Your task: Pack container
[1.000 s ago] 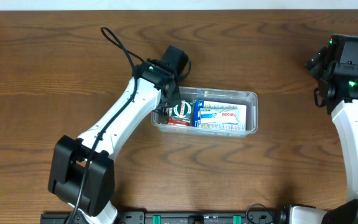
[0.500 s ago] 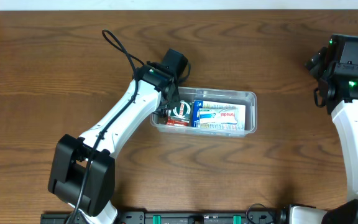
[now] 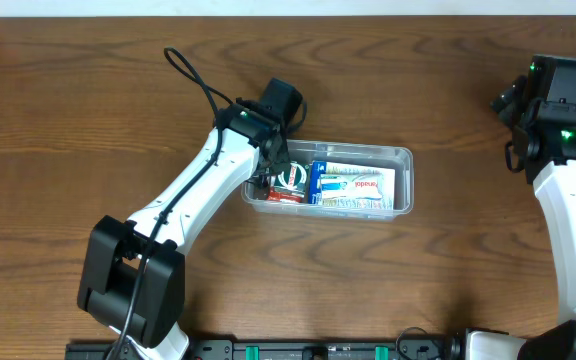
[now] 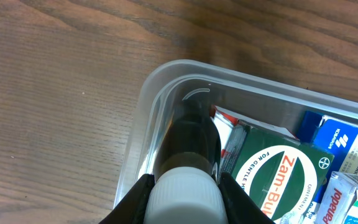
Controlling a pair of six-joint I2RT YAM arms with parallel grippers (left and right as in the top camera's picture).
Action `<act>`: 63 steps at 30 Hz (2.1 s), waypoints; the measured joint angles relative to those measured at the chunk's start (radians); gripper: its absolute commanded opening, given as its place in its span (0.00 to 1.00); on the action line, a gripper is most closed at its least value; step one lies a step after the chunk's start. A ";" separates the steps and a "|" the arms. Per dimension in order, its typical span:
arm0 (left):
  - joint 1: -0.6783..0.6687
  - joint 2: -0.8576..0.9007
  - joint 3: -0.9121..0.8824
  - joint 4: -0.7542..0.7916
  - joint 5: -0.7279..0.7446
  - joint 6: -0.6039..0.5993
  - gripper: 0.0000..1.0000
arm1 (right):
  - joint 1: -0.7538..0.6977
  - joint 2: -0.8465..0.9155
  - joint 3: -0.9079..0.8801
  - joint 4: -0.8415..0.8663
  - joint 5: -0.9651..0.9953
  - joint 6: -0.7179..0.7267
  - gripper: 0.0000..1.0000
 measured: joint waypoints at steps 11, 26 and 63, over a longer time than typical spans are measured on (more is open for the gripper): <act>0.000 0.000 0.000 0.000 -0.004 0.000 0.34 | 0.000 0.000 0.000 0.000 0.000 0.000 0.99; -0.002 0.000 0.000 0.006 -0.007 -0.001 0.45 | 0.000 0.000 0.000 0.000 0.000 0.000 0.99; -0.002 -0.800 0.135 -0.392 -0.053 0.232 0.98 | 0.000 0.000 0.000 0.000 0.000 0.000 0.99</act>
